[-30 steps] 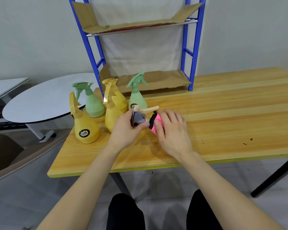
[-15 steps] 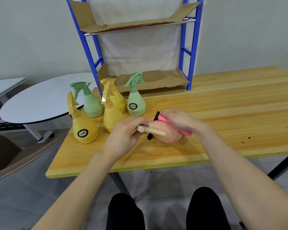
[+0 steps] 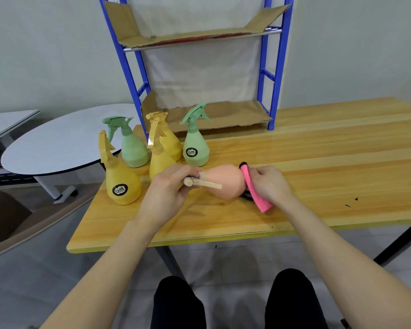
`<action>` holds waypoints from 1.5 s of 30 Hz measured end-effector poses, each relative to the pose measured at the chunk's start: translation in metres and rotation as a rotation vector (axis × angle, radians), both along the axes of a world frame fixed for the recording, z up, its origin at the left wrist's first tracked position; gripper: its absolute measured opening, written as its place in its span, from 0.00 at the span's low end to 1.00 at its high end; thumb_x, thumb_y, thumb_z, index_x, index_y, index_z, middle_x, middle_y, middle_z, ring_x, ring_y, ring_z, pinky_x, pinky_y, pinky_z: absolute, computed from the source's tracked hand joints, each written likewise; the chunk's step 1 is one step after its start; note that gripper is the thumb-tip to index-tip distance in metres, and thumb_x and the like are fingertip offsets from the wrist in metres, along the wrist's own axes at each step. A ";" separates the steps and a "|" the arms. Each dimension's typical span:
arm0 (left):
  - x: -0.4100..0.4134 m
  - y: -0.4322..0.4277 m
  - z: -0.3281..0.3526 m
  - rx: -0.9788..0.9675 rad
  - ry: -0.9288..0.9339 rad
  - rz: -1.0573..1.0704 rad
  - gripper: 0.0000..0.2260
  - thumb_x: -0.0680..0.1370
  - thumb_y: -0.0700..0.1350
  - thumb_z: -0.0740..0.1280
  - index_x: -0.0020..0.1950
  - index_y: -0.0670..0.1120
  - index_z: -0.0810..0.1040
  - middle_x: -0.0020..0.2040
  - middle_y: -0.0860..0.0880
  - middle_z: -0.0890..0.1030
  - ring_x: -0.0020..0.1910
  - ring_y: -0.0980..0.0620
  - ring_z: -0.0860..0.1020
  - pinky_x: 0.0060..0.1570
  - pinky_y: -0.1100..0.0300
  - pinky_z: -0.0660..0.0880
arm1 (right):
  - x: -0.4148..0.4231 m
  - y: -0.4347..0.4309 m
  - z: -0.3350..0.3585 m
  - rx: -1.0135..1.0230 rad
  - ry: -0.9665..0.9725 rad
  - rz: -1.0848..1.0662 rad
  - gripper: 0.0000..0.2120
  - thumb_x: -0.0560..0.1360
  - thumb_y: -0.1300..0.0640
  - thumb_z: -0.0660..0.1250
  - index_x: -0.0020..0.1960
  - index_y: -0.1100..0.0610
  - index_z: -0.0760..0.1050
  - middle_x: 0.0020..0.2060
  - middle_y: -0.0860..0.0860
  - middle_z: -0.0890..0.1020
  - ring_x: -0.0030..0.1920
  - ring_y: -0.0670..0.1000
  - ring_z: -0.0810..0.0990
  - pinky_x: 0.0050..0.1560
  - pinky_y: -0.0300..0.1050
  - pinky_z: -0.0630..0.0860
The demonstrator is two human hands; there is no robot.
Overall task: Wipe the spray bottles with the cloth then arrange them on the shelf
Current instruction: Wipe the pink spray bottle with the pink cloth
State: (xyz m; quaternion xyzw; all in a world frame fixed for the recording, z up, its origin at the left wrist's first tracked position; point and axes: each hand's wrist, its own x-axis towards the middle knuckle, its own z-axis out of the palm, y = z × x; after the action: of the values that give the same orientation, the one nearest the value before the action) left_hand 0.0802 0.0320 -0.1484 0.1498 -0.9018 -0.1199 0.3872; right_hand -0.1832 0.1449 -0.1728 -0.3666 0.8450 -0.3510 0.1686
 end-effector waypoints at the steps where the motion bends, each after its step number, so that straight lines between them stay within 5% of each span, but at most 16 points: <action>1: 0.000 -0.002 -0.002 0.023 0.028 0.023 0.09 0.78 0.36 0.77 0.56 0.45 0.83 0.59 0.50 0.87 0.59 0.49 0.85 0.56 0.47 0.83 | 0.003 0.001 0.001 -0.010 -0.010 -0.004 0.28 0.87 0.43 0.57 0.36 0.57 0.78 0.37 0.55 0.84 0.41 0.60 0.84 0.36 0.46 0.74; 4: -0.003 -0.005 -0.005 0.078 0.083 0.077 0.08 0.79 0.39 0.78 0.56 0.44 0.84 0.58 0.52 0.88 0.57 0.51 0.86 0.54 0.49 0.83 | 0.009 0.000 0.007 -0.156 -0.121 -0.121 0.24 0.88 0.46 0.55 0.42 0.58 0.78 0.44 0.58 0.84 0.46 0.61 0.82 0.41 0.49 0.73; 7: -0.004 0.000 -0.003 0.175 0.163 0.130 0.08 0.79 0.42 0.78 0.57 0.46 0.85 0.54 0.55 0.88 0.53 0.56 0.86 0.50 0.55 0.82 | 0.020 -0.004 0.018 -0.403 -0.474 -0.247 0.19 0.88 0.43 0.57 0.58 0.56 0.80 0.58 0.58 0.84 0.58 0.61 0.82 0.62 0.59 0.80; 11: -0.011 0.009 0.006 0.201 0.226 0.138 0.08 0.79 0.41 0.78 0.57 0.45 0.85 0.52 0.54 0.88 0.52 0.58 0.85 0.50 0.61 0.81 | 0.050 -0.009 0.021 -0.359 -0.906 -0.087 0.27 0.83 0.33 0.63 0.63 0.56 0.77 0.56 0.60 0.84 0.49 0.64 0.88 0.50 0.65 0.86; 15: -0.006 0.006 0.014 0.141 0.185 0.151 0.07 0.80 0.41 0.77 0.57 0.45 0.84 0.51 0.53 0.87 0.51 0.55 0.84 0.47 0.61 0.79 | 0.046 0.000 0.013 -0.248 -0.695 -0.063 0.24 0.85 0.37 0.60 0.53 0.57 0.82 0.52 0.58 0.87 0.56 0.61 0.86 0.64 0.63 0.80; 18: 0.001 0.002 0.015 0.086 0.168 0.201 0.07 0.80 0.41 0.77 0.57 0.45 0.83 0.50 0.53 0.86 0.51 0.53 0.83 0.48 0.57 0.79 | 0.034 0.003 0.008 -0.294 -0.466 -0.156 0.12 0.87 0.49 0.63 0.51 0.54 0.81 0.49 0.55 0.86 0.55 0.63 0.85 0.55 0.56 0.80; 22: 0.005 0.002 0.017 0.085 0.176 0.231 0.08 0.79 0.39 0.77 0.56 0.45 0.82 0.49 0.54 0.85 0.50 0.54 0.82 0.52 0.65 0.77 | 0.038 -0.005 0.004 -0.390 0.103 -0.067 0.16 0.86 0.58 0.60 0.73 0.53 0.74 0.63 0.54 0.83 0.59 0.55 0.81 0.56 0.50 0.76; 24: 0.007 0.002 0.018 0.095 0.193 0.263 0.09 0.79 0.38 0.77 0.57 0.45 0.82 0.49 0.55 0.84 0.49 0.57 0.80 0.51 0.73 0.72 | 0.045 -0.016 -0.008 -0.172 0.283 0.211 0.21 0.85 0.59 0.59 0.77 0.51 0.72 0.70 0.54 0.80 0.69 0.57 0.78 0.70 0.53 0.73; 27: 0.012 0.000 0.021 0.119 0.225 0.304 0.11 0.80 0.39 0.76 0.60 0.46 0.82 0.50 0.55 0.83 0.50 0.55 0.81 0.49 0.68 0.74 | 0.060 -0.024 -0.025 0.119 0.480 0.473 0.24 0.84 0.57 0.59 0.79 0.49 0.71 0.79 0.50 0.73 0.81 0.55 0.67 0.83 0.56 0.55; 29: 0.014 -0.002 0.023 0.122 0.235 0.306 0.11 0.80 0.40 0.76 0.61 0.47 0.82 0.51 0.54 0.84 0.50 0.52 0.82 0.50 0.61 0.77 | 0.062 -0.018 -0.016 0.059 0.382 0.546 0.24 0.83 0.58 0.60 0.78 0.47 0.74 0.77 0.47 0.75 0.80 0.51 0.68 0.82 0.49 0.56; 32: 0.011 -0.004 0.027 0.150 0.235 0.329 0.10 0.81 0.44 0.75 0.62 0.48 0.81 0.51 0.54 0.84 0.50 0.54 0.81 0.51 0.65 0.78 | 0.057 0.004 -0.006 0.043 0.187 0.590 0.19 0.82 0.56 0.64 0.68 0.42 0.83 0.69 0.38 0.81 0.69 0.44 0.77 0.70 0.41 0.70; 34: 0.006 -0.005 0.029 0.168 0.238 0.332 0.11 0.82 0.46 0.75 0.63 0.49 0.81 0.52 0.53 0.84 0.50 0.53 0.82 0.51 0.62 0.80 | 0.049 0.014 -0.007 -0.010 0.096 0.511 0.13 0.79 0.54 0.66 0.55 0.42 0.88 0.55 0.39 0.88 0.53 0.46 0.85 0.57 0.49 0.82; 37: -0.007 -0.006 0.029 0.214 0.229 0.292 0.13 0.81 0.47 0.75 0.64 0.50 0.80 0.51 0.54 0.85 0.49 0.53 0.84 0.53 0.55 0.82 | 0.036 0.020 -0.001 -0.174 -0.026 0.270 0.12 0.84 0.53 0.66 0.45 0.47 0.86 0.37 0.44 0.87 0.41 0.52 0.84 0.44 0.52 0.78; 40: -0.022 -0.008 0.028 0.250 0.154 0.265 0.14 0.81 0.49 0.75 0.65 0.52 0.79 0.52 0.53 0.86 0.51 0.52 0.84 0.54 0.48 0.83 | 0.026 0.026 0.013 -0.426 -0.200 0.001 0.11 0.87 0.54 0.61 0.54 0.50 0.83 0.43 0.43 0.84 0.45 0.47 0.81 0.46 0.47 0.73; 42: -0.031 -0.008 0.029 0.275 0.140 0.247 0.14 0.81 0.50 0.76 0.65 0.53 0.79 0.54 0.53 0.86 0.51 0.52 0.85 0.54 0.48 0.83 | 0.023 0.031 0.024 -0.579 -0.332 -0.107 0.10 0.88 0.54 0.60 0.57 0.43 0.79 0.44 0.36 0.82 0.46 0.40 0.79 0.51 0.46 0.74; 45: -0.046 -0.003 0.032 0.361 0.136 0.240 0.16 0.78 0.51 0.79 0.62 0.54 0.78 0.52 0.56 0.87 0.50 0.59 0.85 0.51 0.61 0.82 | 0.023 0.029 0.045 -0.752 -0.258 -0.130 0.12 0.88 0.54 0.60 0.56 0.38 0.78 0.44 0.29 0.83 0.47 0.30 0.79 0.54 0.40 0.74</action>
State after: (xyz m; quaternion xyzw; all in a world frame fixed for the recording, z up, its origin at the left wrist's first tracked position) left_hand 0.0339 0.0287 -0.1160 0.3145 -0.8132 -0.2420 0.4257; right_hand -0.1600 0.1737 -0.1277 -0.3013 0.6508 -0.6890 0.1048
